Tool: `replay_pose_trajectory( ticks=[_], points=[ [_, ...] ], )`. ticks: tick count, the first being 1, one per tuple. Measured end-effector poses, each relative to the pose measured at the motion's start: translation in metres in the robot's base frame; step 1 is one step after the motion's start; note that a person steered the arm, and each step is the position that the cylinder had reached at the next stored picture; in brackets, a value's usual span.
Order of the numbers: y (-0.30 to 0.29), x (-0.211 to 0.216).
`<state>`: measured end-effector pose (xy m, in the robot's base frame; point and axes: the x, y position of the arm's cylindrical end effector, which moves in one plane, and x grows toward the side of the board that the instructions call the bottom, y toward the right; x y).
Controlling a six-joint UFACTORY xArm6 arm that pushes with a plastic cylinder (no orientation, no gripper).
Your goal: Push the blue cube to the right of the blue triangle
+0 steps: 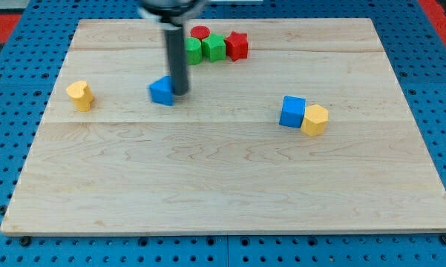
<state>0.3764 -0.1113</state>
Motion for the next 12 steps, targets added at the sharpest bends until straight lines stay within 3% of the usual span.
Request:
replay_pose_trajectory(
  ticks=[2, 3, 4, 5, 6, 7, 9, 10, 12],
  points=[
    [-0.040, 0.000],
    [0.040, -0.020],
    [0.177, -0.038],
    [0.312, -0.008],
    [0.321, 0.047],
    [0.276, 0.092],
    [0.191, 0.062],
    [0.191, 0.060],
    [0.223, 0.017]
  ],
)
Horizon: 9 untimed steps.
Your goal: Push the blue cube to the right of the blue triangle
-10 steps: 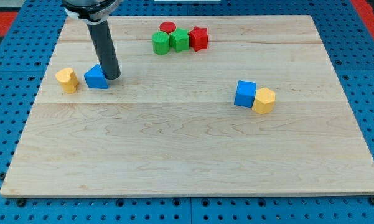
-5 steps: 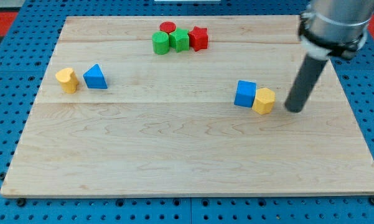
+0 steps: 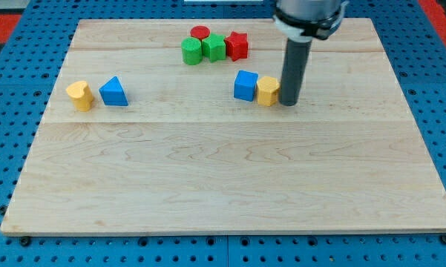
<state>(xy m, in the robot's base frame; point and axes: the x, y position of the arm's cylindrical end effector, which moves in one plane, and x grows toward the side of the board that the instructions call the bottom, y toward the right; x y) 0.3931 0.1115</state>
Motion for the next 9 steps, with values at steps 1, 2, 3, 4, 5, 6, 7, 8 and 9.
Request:
replay_pose_trajectory(
  ticks=[1, 2, 3, 4, 5, 6, 7, 8, 9],
  points=[
    [0.008, -0.029],
    [0.001, -0.043],
    [-0.007, -0.047],
    [-0.037, -0.034],
    [-0.105, -0.032],
    [-0.156, -0.035],
    [-0.142, -0.013],
    [-0.139, 0.019],
    [-0.237, 0.027]
  ],
)
